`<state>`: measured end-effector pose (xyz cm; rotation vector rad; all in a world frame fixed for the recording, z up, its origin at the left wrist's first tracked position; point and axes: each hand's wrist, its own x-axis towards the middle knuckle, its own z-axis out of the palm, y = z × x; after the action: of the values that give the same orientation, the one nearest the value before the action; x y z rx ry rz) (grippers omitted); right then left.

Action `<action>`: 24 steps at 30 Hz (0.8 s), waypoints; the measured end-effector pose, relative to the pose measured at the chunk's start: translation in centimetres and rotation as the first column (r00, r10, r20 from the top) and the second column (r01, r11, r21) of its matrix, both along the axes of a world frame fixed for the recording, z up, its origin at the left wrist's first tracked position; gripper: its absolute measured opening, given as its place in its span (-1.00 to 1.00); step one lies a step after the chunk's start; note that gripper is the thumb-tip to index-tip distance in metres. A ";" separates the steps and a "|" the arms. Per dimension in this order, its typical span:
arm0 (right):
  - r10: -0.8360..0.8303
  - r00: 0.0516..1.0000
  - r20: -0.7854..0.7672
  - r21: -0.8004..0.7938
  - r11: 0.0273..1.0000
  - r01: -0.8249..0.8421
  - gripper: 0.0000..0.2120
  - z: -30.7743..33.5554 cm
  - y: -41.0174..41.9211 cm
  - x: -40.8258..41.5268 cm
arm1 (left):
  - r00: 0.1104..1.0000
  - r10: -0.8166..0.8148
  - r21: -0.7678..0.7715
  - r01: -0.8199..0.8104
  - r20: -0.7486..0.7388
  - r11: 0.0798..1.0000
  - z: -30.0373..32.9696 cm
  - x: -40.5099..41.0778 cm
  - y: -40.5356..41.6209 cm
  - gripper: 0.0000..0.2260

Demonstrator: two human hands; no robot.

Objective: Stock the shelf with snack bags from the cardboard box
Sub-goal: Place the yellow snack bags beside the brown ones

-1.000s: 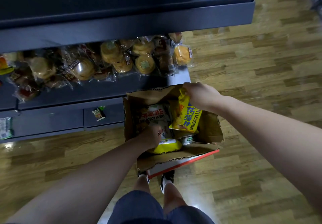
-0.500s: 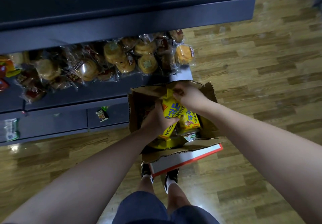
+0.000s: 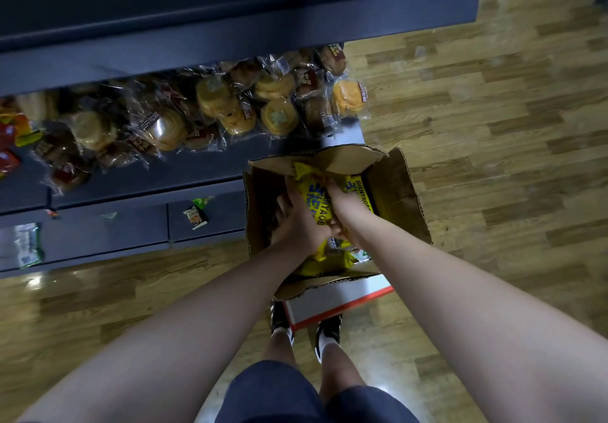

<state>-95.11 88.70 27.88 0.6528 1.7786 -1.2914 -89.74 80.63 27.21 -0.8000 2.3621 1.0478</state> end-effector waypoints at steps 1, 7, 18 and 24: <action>0.013 1.000 -0.011 0.009 1.000 -0.013 -0.59 -0.1 -0.2 0.1 | 0.999 -0.035 -0.051 0.036 0.023 0.998 0.1 0.0 0.1 0.12; 0.358 0.934 -0.014 -0.059 0.932 -0.358 -0.59 -0.8 0.3 0.5 | 0.993 -0.014 -0.084 0.024 0.116 0.996 -0.9 -0.1 -1.0 0.00; 0.904 0.401 0.149 0.114 0.387 -0.915 -0.55 -5.5 1.8 0.2 | 0.990 0.024 -0.041 -0.018 0.136 0.999 -3.8 0.6 -1.3 -0.12; 0.971 0.200 0.132 0.137 0.182 -0.974 -0.22 -7.8 1.0 2.7 | 0.991 0.118 -0.029 -0.117 0.059 0.993 -4.3 -0.2 -1.1 -0.25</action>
<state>-92.42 89.73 20.08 -0.4702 1.7311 -0.1489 -89.89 79.54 22.95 -0.9768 2.3056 1.0272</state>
